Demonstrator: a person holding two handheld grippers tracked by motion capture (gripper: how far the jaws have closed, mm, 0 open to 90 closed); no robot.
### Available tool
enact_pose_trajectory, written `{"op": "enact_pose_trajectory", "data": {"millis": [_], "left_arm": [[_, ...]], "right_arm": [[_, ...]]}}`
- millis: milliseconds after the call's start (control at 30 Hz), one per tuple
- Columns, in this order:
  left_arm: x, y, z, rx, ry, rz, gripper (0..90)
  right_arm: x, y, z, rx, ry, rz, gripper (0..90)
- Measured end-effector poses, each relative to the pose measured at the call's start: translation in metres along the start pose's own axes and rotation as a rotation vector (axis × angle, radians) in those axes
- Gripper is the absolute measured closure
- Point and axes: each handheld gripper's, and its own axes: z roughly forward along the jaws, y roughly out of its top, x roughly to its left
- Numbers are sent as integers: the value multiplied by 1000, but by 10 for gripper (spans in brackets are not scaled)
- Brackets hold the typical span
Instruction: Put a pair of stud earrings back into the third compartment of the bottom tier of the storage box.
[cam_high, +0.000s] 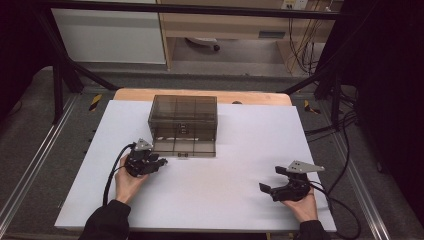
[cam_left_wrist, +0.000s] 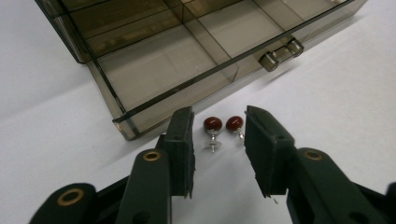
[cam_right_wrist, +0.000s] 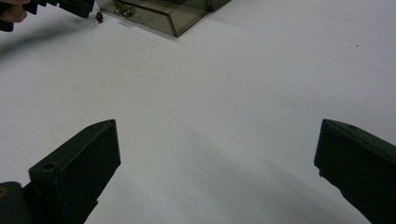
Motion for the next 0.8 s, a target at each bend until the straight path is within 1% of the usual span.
{"op": "enact_pose_trajectory", "data": {"millis": [100,167,367,433,633,700,800], "left_arm": [[1,0,1,-1,-5,-1,675],[1,0,2,-5,6,6,687],[1,0,6,4,12,14,704],[1,0,7,4,9,10,718],[0,-1,10,7,8,18,747],[0,-1,10,7,7,20,787],[-1,-1,10,9,9,24,794]], "right_arm": [[0,0,0,-2,-1,-1,10],[0,0,0,0,-1,-2,10],[0,0,0,0,-3,-1,10],[0,0,-1,1,-2,2,10],[0,0,-1,0,-2,0,10],[0,0,-1,0,-2,1,10],[0,0,-1,1,-2,1,10]]}}
